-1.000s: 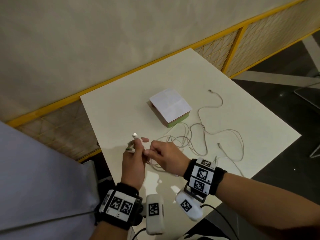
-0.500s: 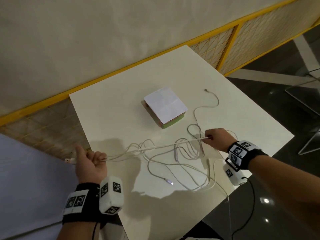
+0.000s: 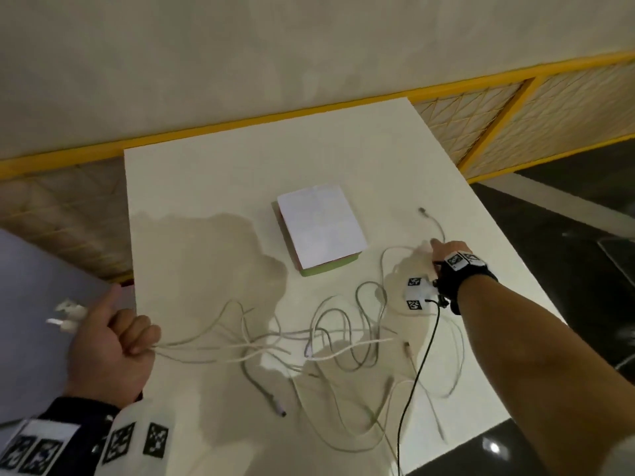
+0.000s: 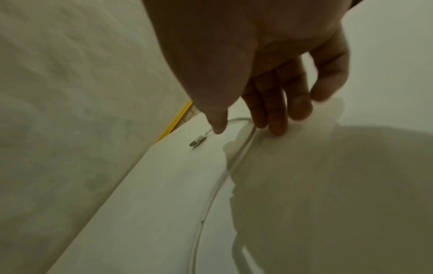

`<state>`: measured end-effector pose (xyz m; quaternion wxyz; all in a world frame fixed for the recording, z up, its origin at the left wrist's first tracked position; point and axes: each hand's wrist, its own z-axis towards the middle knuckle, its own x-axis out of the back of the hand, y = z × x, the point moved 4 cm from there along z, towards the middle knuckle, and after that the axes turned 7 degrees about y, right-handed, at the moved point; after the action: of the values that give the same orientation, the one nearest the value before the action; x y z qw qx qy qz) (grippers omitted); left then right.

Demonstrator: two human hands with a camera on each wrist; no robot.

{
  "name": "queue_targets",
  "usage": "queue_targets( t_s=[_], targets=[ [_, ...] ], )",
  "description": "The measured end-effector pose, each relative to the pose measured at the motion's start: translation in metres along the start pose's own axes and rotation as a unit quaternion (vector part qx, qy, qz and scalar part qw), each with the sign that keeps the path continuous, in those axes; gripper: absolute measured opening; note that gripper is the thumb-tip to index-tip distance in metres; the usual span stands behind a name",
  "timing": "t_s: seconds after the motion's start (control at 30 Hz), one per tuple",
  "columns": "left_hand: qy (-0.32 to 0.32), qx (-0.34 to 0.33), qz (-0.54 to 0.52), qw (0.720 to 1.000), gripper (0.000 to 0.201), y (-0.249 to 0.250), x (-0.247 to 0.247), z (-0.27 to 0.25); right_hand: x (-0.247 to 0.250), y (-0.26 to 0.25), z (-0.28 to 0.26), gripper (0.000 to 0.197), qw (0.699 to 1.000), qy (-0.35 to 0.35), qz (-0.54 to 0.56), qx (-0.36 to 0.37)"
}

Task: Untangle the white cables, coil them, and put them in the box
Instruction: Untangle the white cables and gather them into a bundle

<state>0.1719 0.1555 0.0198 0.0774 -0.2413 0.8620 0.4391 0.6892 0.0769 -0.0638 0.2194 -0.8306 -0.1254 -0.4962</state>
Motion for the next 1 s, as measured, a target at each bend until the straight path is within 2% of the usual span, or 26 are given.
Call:
queue_targets(
  t_s=[0.07,0.13,0.23,0.27,0.3,0.33,0.37,0.4,0.5,0.57,0.67,0.8,0.87,1.0],
  targets=[
    [-0.002,-0.002,0.014,1.000,0.062,-0.001,-0.003,-0.008,0.002,-0.010,0.003,0.060,0.990,-0.001,-0.119,0.078],
    [0.003,-0.004,0.019,1.000,0.058,-0.002,-0.003,-0.013,0.001,-0.017,0.006,0.057,0.976,-0.012,-0.182,0.118],
    [0.009,-0.013,0.008,1.000,0.057,-0.002,0.002,-0.016,-0.001,-0.020,0.007,0.045,0.979,-0.006,-0.177,0.096],
    [0.005,-0.015,0.007,1.000,0.057,-0.003,0.002,-0.015,-0.001,-0.018,0.007,0.046,0.989,-0.013,-0.133,0.068],
    [0.006,-0.018,0.008,1.000,0.055,-0.004,0.002,-0.014,-0.005,-0.015,0.010,0.047,0.999,-0.034,-0.026,0.014],
    [0.011,-0.021,0.011,1.000,0.052,-0.006,0.002,-0.013,-0.007,-0.013,0.012,0.046,0.993,-0.052,0.097,-0.031],
    [0.016,-0.024,0.019,0.999,0.049,-0.007,0.000,-0.012,-0.010,-0.010,0.014,0.045,0.974,-0.057,0.203,-0.082],
    [0.020,-0.025,0.028,0.999,0.047,-0.008,-0.002,-0.012,-0.012,-0.009,0.016,0.044,0.956,-0.057,0.263,-0.117],
    [0.018,-0.017,0.024,0.999,0.046,-0.012,-0.013,-0.012,-0.018,-0.011,0.010,0.037,0.928,-0.058,0.345,-0.128],
    [0.024,0.007,0.002,1.000,0.048,-0.015,-0.018,-0.011,-0.012,-0.019,0.000,0.026,0.919,-0.026,0.384,-0.089],
    [0.021,0.028,0.016,0.999,0.046,-0.015,-0.027,-0.009,0.011,-0.036,-0.034,0.025,0.874,0.029,0.485,-0.022],
    [-0.017,0.061,0.066,0.996,0.045,-0.012,-0.045,-0.018,0.026,-0.070,-0.104,0.029,0.834,-0.024,0.545,0.082],
    [-0.045,0.088,0.084,0.992,0.044,-0.014,-0.055,-0.026,0.026,-0.089,-0.145,0.036,0.836,-0.046,0.523,0.156],
    [-0.125,0.119,0.143,0.975,0.045,-0.019,-0.069,-0.049,0.013,-0.122,-0.232,0.041,0.856,-0.016,0.391,0.339]
  ],
)
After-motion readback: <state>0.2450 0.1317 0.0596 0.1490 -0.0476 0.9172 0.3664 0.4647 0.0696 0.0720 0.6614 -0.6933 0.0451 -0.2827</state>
